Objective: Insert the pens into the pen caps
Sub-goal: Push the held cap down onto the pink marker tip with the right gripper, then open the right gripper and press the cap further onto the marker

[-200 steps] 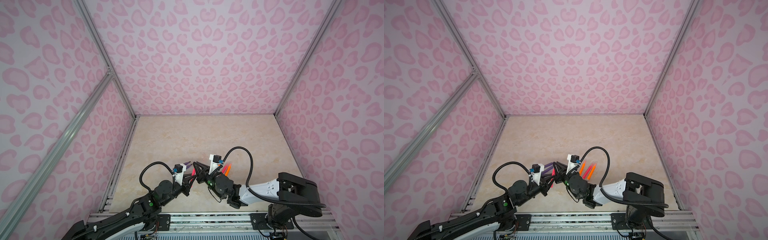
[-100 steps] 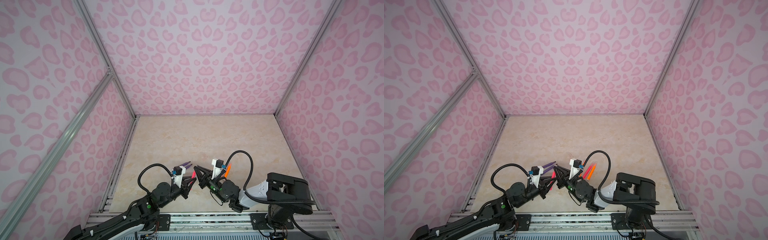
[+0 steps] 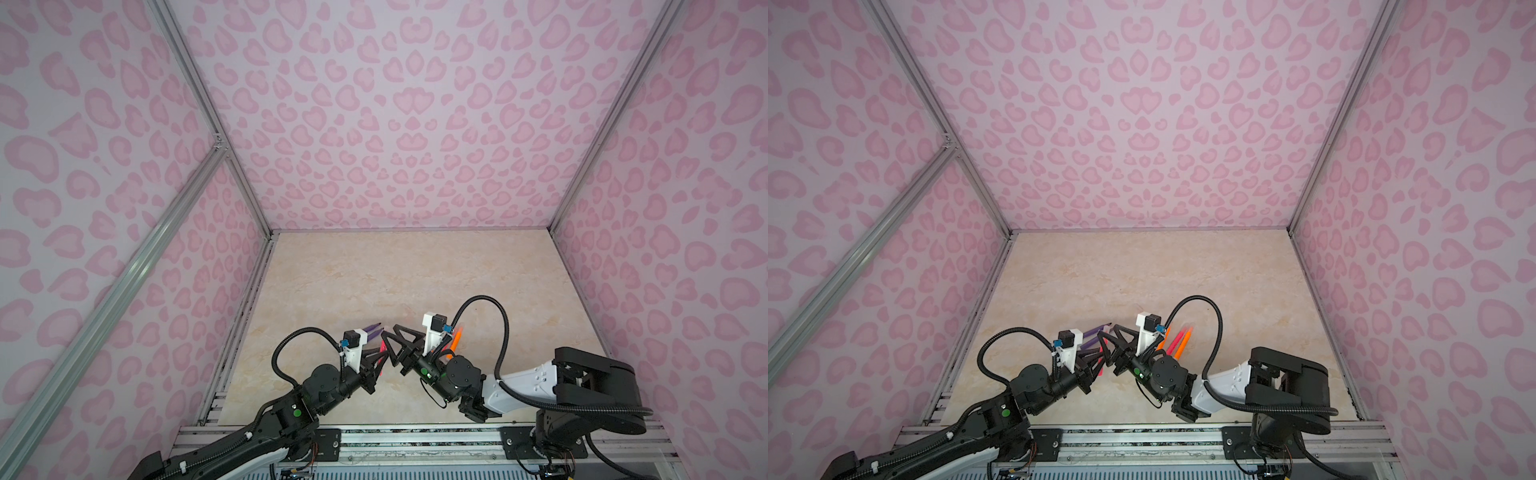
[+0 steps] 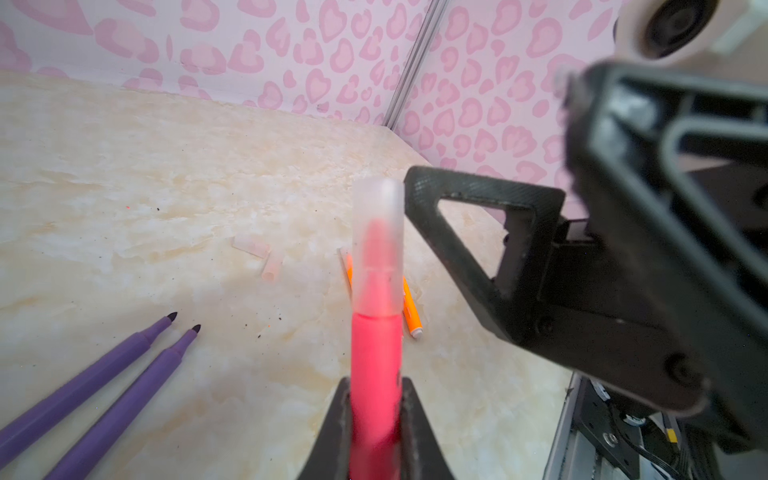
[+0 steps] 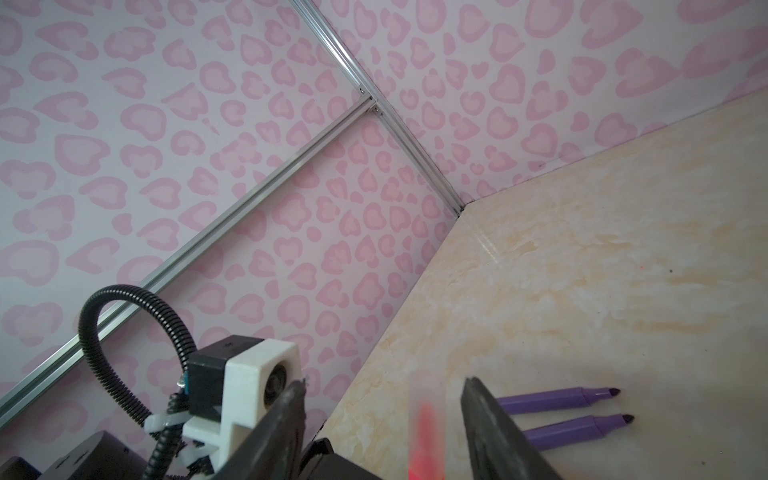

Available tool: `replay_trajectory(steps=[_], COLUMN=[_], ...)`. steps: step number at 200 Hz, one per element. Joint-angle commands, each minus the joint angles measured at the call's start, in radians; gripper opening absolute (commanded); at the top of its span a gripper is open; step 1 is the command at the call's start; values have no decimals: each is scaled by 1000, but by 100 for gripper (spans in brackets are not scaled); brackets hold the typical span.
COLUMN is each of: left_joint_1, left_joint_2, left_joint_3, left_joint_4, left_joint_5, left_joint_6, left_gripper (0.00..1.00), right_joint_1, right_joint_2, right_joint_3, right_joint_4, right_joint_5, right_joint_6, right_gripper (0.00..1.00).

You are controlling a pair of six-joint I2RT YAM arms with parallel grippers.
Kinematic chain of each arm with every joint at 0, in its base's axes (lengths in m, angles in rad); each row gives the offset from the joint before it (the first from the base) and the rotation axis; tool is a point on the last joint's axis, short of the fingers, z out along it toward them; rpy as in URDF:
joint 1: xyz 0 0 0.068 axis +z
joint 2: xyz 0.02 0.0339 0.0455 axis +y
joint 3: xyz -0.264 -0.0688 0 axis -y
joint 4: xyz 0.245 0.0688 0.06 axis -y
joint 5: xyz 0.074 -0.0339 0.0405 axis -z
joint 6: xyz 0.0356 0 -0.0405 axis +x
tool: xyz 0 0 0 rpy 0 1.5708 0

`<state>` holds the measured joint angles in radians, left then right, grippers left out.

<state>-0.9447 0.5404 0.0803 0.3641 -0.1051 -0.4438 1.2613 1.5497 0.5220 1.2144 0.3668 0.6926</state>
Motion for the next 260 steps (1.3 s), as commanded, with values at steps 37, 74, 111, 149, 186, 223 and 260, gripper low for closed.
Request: replay_trajectory(steps=[37,74,111,149,186,223,260], left_joint_1=[0,0,0,0,0,0,0], left_joint_2=[30,43,43,28,28,29,36], left_joint_3=[14,21,22,17,24,16,29], left_joint_4=[44,43,41,36,29,36,7], left_joint_5=[-8,-13,-16,-19,-13,-23,-79], left_joint_6=[8,11,11,11,11,10,-1], left_gripper=[3,3,3,3,3,3,3], right_joint_1=[-75,-98,-114,-113,-114,-112,-98], right_joint_2=[-65,-31,3,26,34,44,48], right_joint_3=[119,251,264,287,290,290,275], right_joint_4=[-418,-646,-628,-648,-642,-649,-642], right_joint_5=[-28,-65,-98,-119,-138,-152,-147], right_joint_6=[62,81,99,106,111,124,145], right_gripper=[60,57,53,48,37,20,6])
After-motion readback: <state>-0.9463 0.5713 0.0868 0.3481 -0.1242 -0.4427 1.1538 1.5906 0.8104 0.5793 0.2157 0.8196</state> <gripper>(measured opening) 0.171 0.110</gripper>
